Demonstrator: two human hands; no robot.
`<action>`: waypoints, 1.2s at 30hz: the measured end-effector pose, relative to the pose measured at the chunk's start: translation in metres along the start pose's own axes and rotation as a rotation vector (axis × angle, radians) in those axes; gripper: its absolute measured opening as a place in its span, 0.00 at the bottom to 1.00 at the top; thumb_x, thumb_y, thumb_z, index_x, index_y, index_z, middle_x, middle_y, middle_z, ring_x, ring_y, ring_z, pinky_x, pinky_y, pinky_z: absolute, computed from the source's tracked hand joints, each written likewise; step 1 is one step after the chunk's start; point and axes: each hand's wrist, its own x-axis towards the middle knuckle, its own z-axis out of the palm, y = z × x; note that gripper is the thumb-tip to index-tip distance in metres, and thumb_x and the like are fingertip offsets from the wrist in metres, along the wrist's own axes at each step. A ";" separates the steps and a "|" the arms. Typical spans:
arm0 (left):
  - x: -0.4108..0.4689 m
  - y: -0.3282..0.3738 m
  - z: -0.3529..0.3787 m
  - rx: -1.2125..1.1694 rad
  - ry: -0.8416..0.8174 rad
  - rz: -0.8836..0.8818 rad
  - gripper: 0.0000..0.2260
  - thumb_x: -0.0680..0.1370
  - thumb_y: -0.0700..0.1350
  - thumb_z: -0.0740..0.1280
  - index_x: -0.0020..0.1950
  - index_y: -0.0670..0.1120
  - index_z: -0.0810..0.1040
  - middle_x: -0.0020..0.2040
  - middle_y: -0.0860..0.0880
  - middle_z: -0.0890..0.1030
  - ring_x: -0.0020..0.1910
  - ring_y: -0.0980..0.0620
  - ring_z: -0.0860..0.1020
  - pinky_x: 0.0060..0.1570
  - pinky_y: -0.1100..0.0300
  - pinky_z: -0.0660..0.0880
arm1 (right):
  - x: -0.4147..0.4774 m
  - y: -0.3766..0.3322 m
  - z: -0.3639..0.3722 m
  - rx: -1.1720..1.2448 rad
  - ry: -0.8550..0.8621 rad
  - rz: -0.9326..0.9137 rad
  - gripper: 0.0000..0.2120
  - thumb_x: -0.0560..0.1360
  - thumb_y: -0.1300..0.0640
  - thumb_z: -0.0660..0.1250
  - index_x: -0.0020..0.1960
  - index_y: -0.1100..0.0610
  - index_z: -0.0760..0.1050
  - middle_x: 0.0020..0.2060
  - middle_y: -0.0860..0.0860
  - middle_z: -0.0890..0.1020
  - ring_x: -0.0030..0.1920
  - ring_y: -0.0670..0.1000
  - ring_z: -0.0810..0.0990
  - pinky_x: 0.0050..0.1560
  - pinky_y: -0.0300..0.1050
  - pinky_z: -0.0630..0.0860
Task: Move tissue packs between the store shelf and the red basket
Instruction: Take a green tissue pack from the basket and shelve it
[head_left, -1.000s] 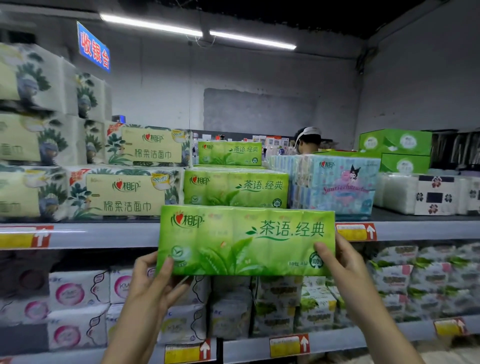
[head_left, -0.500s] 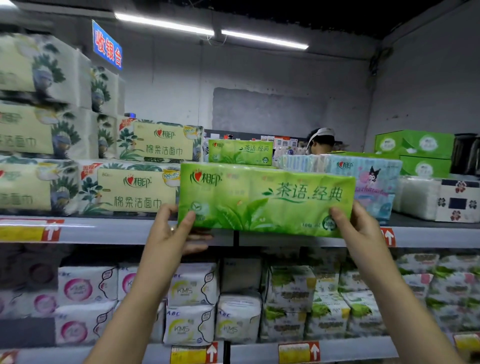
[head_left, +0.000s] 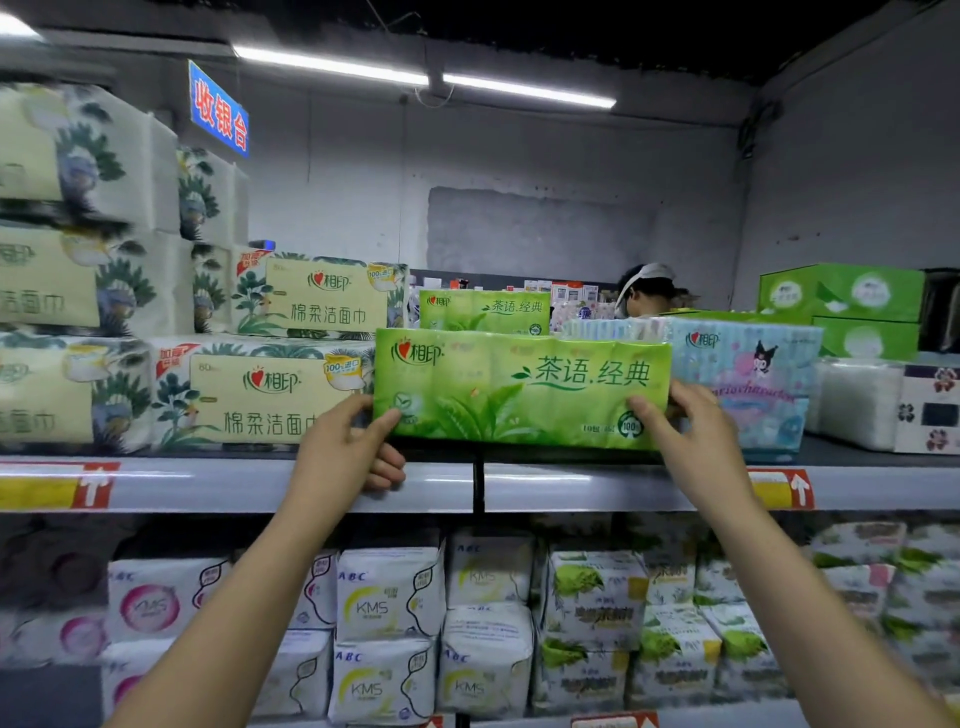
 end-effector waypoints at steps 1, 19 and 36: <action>0.002 -0.001 0.000 0.034 0.013 0.006 0.11 0.78 0.43 0.66 0.60 0.46 0.74 0.24 0.44 0.79 0.21 0.48 0.78 0.21 0.60 0.75 | 0.001 -0.002 0.001 -0.029 0.010 -0.007 0.12 0.76 0.51 0.66 0.57 0.54 0.79 0.46 0.54 0.76 0.47 0.52 0.73 0.41 0.40 0.67; 0.017 -0.002 0.004 0.245 0.147 -0.003 0.13 0.71 0.41 0.75 0.53 0.38 0.80 0.24 0.41 0.77 0.17 0.49 0.72 0.21 0.61 0.71 | 0.010 0.000 0.028 -0.483 0.088 0.072 0.14 0.76 0.45 0.64 0.50 0.57 0.71 0.34 0.52 0.77 0.36 0.57 0.77 0.31 0.45 0.66; 0.021 0.001 0.013 0.887 0.273 0.159 0.15 0.72 0.56 0.72 0.45 0.44 0.82 0.40 0.41 0.83 0.44 0.40 0.79 0.37 0.58 0.66 | 0.012 -0.008 0.043 -0.760 0.077 0.049 0.18 0.79 0.49 0.60 0.61 0.62 0.68 0.49 0.59 0.81 0.49 0.61 0.80 0.37 0.46 0.65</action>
